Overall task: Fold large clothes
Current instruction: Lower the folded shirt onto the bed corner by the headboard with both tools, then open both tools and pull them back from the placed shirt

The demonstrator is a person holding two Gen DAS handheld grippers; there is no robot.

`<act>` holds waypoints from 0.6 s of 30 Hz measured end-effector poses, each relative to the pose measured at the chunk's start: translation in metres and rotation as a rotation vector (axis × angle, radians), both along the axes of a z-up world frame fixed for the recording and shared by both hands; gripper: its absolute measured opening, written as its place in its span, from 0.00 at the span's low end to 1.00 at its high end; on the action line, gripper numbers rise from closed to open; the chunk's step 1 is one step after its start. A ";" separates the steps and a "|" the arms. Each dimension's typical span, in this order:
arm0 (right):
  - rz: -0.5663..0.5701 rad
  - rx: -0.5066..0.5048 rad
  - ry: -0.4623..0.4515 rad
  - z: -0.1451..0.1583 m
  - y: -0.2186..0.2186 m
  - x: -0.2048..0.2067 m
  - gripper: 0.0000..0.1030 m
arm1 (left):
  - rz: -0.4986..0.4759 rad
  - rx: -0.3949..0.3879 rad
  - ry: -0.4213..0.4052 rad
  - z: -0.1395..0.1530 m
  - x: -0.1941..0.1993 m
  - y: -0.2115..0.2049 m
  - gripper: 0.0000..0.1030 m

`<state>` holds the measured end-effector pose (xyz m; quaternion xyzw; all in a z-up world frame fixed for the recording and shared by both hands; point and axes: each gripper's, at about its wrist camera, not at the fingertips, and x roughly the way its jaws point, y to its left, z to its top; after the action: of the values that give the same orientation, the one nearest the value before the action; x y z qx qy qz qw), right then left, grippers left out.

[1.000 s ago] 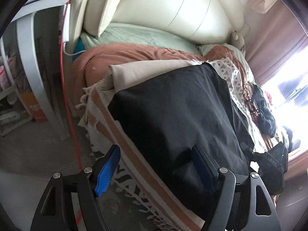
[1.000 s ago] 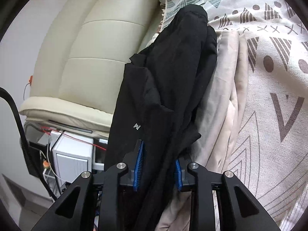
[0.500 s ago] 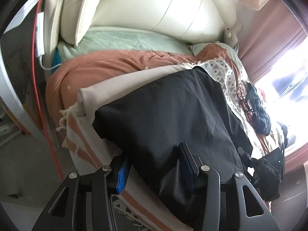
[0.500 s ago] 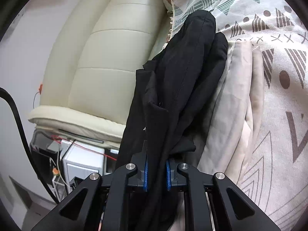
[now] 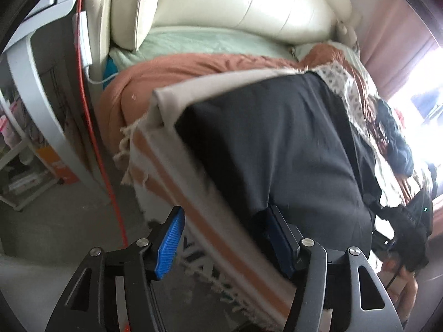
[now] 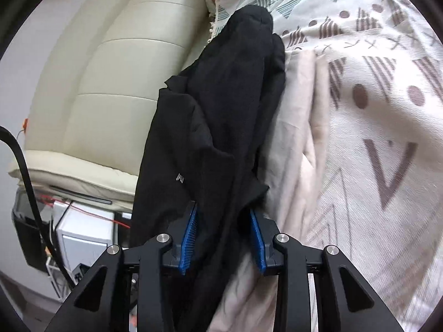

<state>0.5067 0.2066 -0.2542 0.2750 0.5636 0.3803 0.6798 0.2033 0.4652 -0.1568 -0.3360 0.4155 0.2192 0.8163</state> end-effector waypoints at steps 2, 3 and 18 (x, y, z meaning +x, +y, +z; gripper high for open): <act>0.000 -0.009 0.001 0.004 -0.007 -0.003 0.32 | 0.018 -0.006 0.015 0.003 -0.008 -0.004 0.61; -0.002 -0.008 0.003 0.006 -0.011 -0.005 0.33 | 0.027 0.005 0.016 0.007 -0.011 -0.007 0.61; 0.061 -0.052 -0.203 0.086 -0.093 -0.039 0.65 | -0.015 0.161 -0.060 0.084 -0.024 -0.089 0.83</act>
<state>0.4675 0.1140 -0.1678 0.1999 0.5094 0.4122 0.7284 0.1792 0.3759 -0.0726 -0.2725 0.3742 0.2358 0.8545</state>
